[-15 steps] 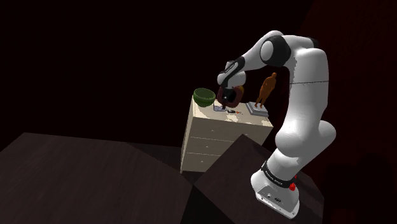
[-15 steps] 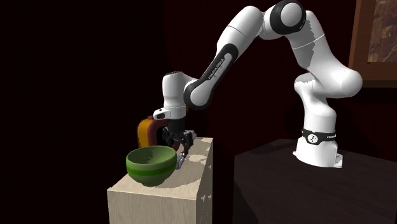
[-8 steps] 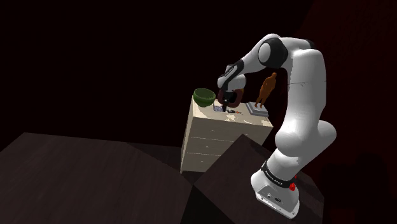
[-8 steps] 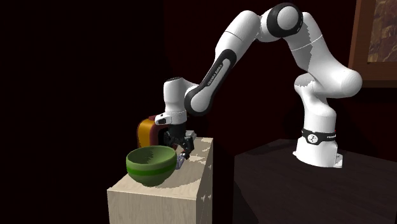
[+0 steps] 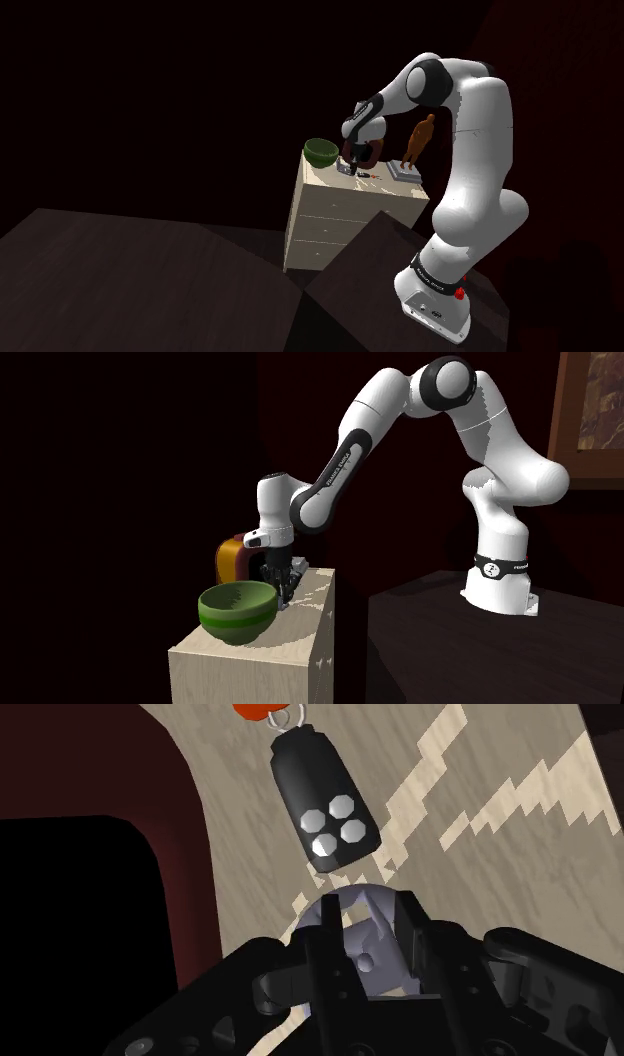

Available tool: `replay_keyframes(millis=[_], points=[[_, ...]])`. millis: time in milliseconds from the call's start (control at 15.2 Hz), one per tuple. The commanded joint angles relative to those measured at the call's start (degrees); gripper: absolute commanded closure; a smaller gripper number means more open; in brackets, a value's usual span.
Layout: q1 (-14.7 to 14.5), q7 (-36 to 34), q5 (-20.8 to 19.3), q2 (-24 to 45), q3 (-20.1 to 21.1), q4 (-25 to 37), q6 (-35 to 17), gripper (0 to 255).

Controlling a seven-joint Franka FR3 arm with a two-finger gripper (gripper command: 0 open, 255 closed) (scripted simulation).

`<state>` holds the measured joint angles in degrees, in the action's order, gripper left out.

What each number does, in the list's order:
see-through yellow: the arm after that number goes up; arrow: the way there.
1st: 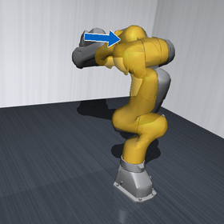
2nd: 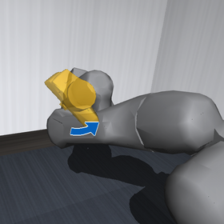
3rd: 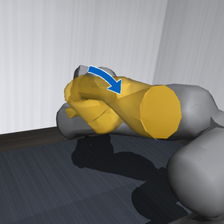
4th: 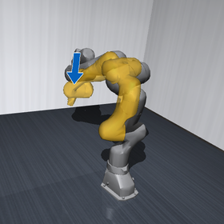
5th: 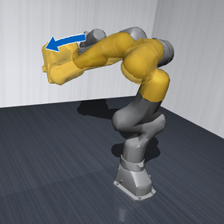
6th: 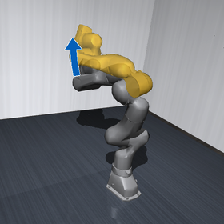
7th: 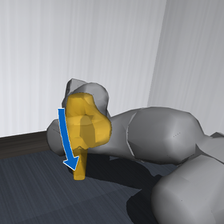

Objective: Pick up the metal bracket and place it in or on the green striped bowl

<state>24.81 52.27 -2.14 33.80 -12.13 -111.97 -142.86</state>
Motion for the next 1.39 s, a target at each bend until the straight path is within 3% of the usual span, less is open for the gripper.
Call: replay_keyframes(millis=[0,660,726,990,1320], points=[[0.11,0.02,-0.01,0.25,-0.08,0.06,-0.22,255],[-0.26,-0.09,-0.32,-1.88,-0.33,-0.43,1.43,255],[-0.26,-0.09,-0.32,-1.88,-0.33,-0.43,1.43,0],[8.37,16.68,7.12,-5.46,7.88,-2.0,-5.17,0],[8.63,16.94,7.51,-2.06,8.24,-1.05,-7.61,0]])
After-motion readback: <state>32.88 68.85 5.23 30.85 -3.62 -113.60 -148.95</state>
